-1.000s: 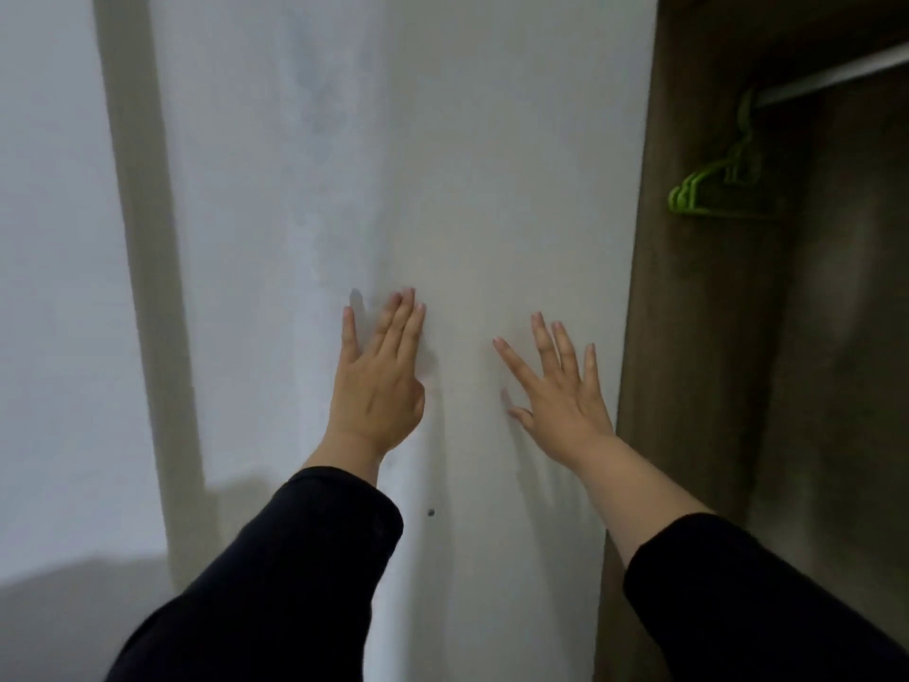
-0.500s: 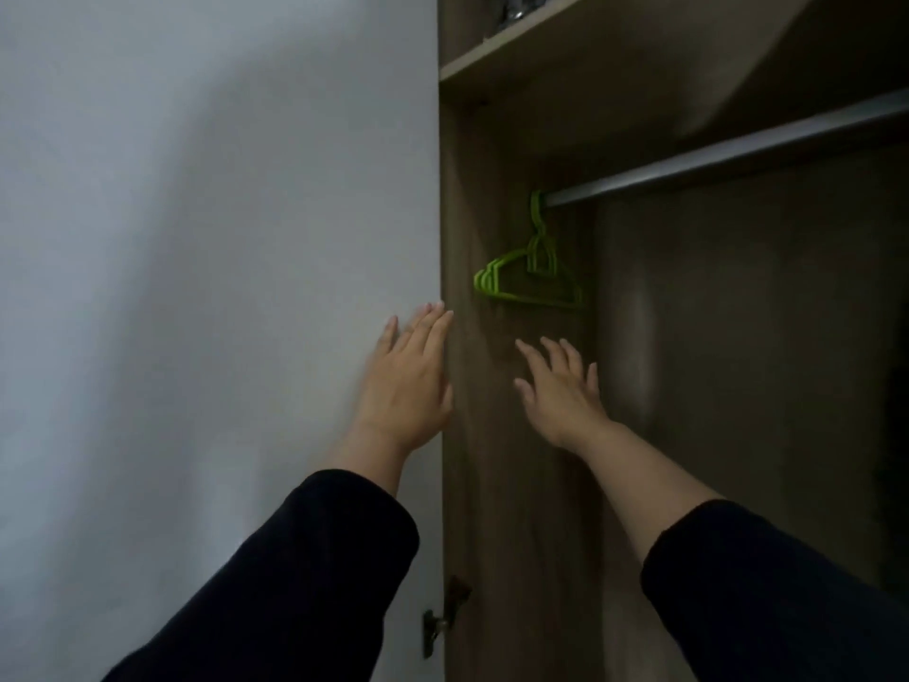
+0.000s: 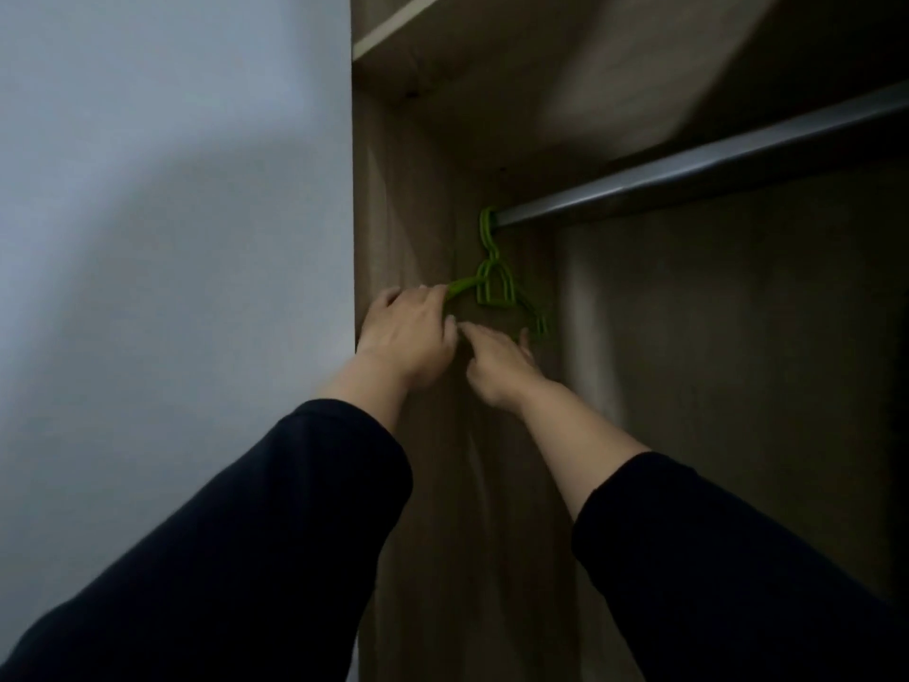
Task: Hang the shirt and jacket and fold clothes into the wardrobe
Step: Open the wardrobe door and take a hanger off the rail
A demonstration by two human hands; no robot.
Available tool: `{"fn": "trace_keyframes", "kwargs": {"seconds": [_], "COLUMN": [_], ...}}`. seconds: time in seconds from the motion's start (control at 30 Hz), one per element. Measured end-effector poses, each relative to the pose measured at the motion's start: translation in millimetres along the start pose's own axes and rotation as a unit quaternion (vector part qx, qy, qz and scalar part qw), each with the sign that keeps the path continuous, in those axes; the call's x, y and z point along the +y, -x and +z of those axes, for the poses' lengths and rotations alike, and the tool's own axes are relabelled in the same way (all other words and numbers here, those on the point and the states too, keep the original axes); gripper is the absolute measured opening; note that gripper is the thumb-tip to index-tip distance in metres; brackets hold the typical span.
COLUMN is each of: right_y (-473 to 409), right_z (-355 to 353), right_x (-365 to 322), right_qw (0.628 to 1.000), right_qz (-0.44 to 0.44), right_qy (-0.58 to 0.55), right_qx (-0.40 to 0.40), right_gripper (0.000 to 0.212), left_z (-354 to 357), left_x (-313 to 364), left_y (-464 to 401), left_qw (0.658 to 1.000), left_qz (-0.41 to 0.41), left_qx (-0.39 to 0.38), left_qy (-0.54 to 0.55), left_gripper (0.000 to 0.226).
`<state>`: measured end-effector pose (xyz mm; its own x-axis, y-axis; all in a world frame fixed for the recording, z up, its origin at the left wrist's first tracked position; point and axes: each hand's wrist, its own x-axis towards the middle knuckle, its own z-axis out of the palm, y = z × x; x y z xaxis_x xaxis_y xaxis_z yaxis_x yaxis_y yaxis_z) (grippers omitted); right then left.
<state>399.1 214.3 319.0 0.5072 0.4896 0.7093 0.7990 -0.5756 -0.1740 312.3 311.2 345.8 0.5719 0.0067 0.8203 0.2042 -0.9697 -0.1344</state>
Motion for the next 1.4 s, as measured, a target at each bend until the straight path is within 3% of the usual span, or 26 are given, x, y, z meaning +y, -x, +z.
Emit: {"fn": "trace_keyframes", "kwargs": {"seconds": [0.1, 0.2, 0.27, 0.4, 0.6, 0.87, 1.07, 1.27, 1.4], "right_y": [-9, -9, -5, -7, -22, -3, 46, 112, 169], "right_z": [0, -6, -15, -33, -56, -63, -28, 5, 9], "right_x": [11, 19, 20, 16, -5, -20, 16, 49, 36], "right_qw": [0.999, 0.992, 0.98, 0.969, 0.96, 0.949, 0.939, 0.917, 0.885], "right_qz": [0.002, 0.037, 0.092, 0.191, 0.22, 0.232, 0.258, 0.32, 0.341], "right_qy": [0.021, -0.055, -0.108, -0.124, -0.131, -0.139, -0.155, -0.21, -0.304], "right_qx": [0.037, 0.111, 0.137, 0.099, 0.114, 0.163, 0.168, 0.112, 0.09], "right_gripper": [0.052, 0.027, 0.034, 0.059, 0.039, 0.039, 0.036, 0.023, 0.033], "left_z": [5, 13, 17, 18, 24, 25, 28, 53, 71], "left_x": [-3, -2, -3, -5, -3, -1, 0, 19, 52], "left_y": [-5, 0, 4, 8, 14, 18, 20, 57, 94], "left_qw": [0.999, 0.996, 0.995, 0.983, 0.968, 0.963, 0.964, 0.978, 0.993], "left_qz": [0.028, 0.054, 0.059, 0.082, 0.079, 0.074, 0.071, 0.036, 0.019], "left_qx": [-0.003, -0.024, -0.018, -0.047, -0.085, -0.098, -0.086, -0.061, -0.11], "left_qy": [-0.045, -0.07, -0.081, -0.159, -0.223, -0.24, -0.24, -0.197, 0.022], "left_gripper": [0.044, 0.054, 0.056, 0.047, 0.055, 0.066, 0.067, 0.07, 0.058]}}
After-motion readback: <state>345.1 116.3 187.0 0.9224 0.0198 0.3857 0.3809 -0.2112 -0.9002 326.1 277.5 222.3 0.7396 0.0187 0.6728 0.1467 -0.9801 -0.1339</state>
